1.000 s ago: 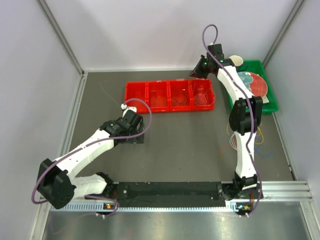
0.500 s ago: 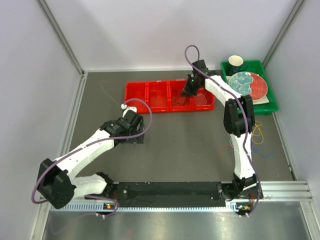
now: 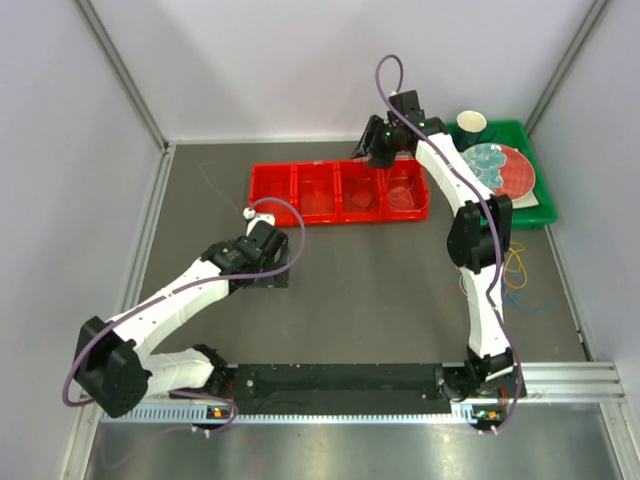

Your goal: Untangle the cables

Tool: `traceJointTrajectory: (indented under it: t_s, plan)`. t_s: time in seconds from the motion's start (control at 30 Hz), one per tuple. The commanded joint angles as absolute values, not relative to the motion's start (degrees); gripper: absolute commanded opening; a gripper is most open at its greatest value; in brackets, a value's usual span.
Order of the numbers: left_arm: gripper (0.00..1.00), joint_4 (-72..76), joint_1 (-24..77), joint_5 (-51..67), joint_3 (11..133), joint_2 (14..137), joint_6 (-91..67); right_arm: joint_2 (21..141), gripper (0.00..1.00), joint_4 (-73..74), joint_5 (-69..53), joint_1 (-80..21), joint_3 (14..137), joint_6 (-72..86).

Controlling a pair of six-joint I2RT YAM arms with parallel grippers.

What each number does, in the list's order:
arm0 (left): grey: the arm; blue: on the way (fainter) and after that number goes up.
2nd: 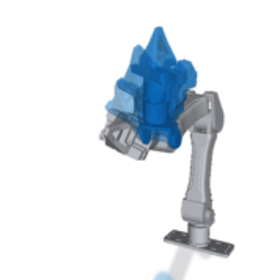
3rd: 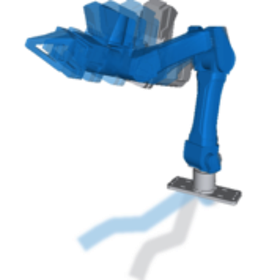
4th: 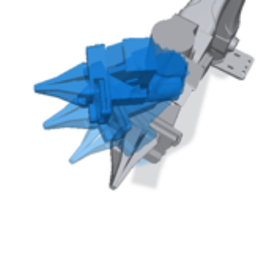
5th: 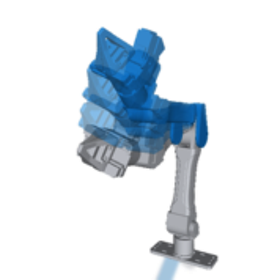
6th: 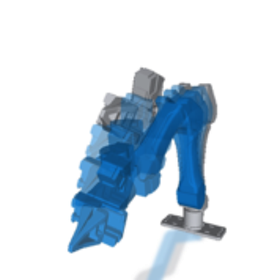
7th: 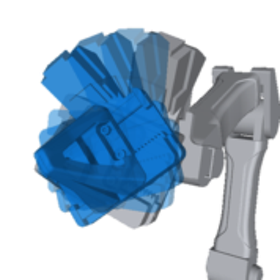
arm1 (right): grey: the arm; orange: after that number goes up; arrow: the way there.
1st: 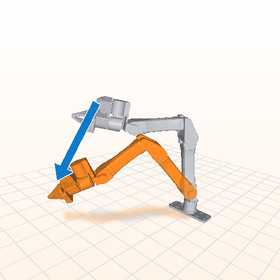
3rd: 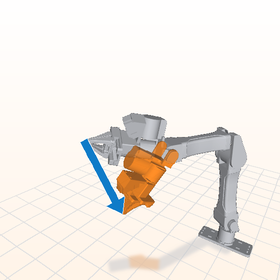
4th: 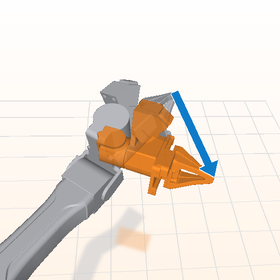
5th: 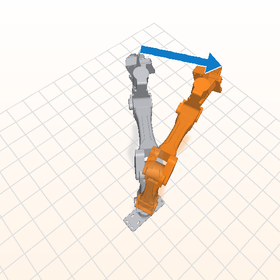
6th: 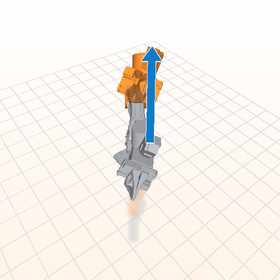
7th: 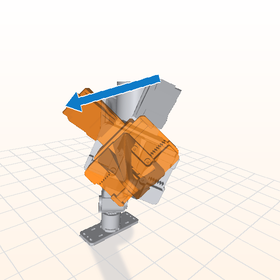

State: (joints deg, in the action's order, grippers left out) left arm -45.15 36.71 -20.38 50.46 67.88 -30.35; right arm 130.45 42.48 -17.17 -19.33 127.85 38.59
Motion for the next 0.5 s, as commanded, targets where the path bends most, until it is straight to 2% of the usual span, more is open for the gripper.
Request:
traceJointTrajectory:
  t_s: [0.0, 0.1, 0.23, 0.47]
  plan:
    - [0.94, -45.44, 37.35, -21.09, 51.50, 66.80, -31.03, 126.40, 0.54, 46.84, -16.97, -19.60, 132.36, 35.86]
    - [0.94, -45.44, 37.53, -21.09, 51.50, 66.88, -31.03, 123.33, 0.59, 50.52, -15.56, -19.51, 133.85, 33.15]
    - [0.94, -45.44, 37.79, -21.01, 51.50, 66.80, -31.03, 117.00, 0.59, 54.75, -9.60, -19.51, 131.15, 30.33]
    - [0.94, -45.35, 38.23, -20.65, 51.50, 67.06, -30.94, 101.62, 0.59, 55.46, -0.18, -18.55, 113.58, 29.53]
